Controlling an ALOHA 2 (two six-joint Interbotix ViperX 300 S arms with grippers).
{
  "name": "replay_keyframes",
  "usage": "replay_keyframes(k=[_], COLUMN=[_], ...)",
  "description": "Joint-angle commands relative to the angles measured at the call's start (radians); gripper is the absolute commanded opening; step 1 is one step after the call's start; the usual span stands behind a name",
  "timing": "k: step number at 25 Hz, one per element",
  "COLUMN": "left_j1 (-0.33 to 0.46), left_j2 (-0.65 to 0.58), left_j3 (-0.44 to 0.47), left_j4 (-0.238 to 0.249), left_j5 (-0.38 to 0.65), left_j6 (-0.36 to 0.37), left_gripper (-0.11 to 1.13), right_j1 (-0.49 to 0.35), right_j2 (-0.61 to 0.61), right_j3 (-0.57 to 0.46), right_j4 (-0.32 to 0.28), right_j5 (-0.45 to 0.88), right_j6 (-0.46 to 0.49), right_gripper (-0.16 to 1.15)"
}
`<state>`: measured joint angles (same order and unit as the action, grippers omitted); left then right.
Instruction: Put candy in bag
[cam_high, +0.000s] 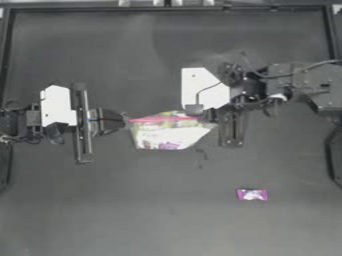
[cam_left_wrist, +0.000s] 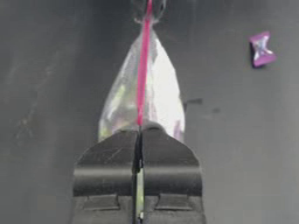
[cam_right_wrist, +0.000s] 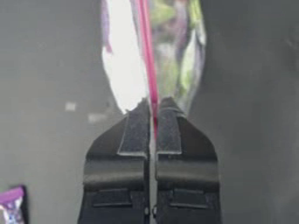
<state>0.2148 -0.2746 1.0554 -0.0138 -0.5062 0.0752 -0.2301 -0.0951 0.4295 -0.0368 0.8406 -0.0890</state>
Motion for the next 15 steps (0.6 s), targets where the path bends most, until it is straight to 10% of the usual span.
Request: replay_keyframes(k=[1,15], left_j1=[0.003,0.003], left_j2=[-0.043,-0.034], left_j3=[-0.008,-0.009], left_j4=[-0.002,-0.002], left_j5=[-0.006,-0.006], left_j6=[0.002,0.002], left_gripper=[0.05,0.05], right_j1=[-0.017,-0.044], right_j2=[-0.055,-0.141], right_j3=[0.031,0.149], right_j4=[-0.025,-0.041], right_j5=[0.008,0.012], right_j6=[0.023,0.074], right_gripper=[0.06,0.06])
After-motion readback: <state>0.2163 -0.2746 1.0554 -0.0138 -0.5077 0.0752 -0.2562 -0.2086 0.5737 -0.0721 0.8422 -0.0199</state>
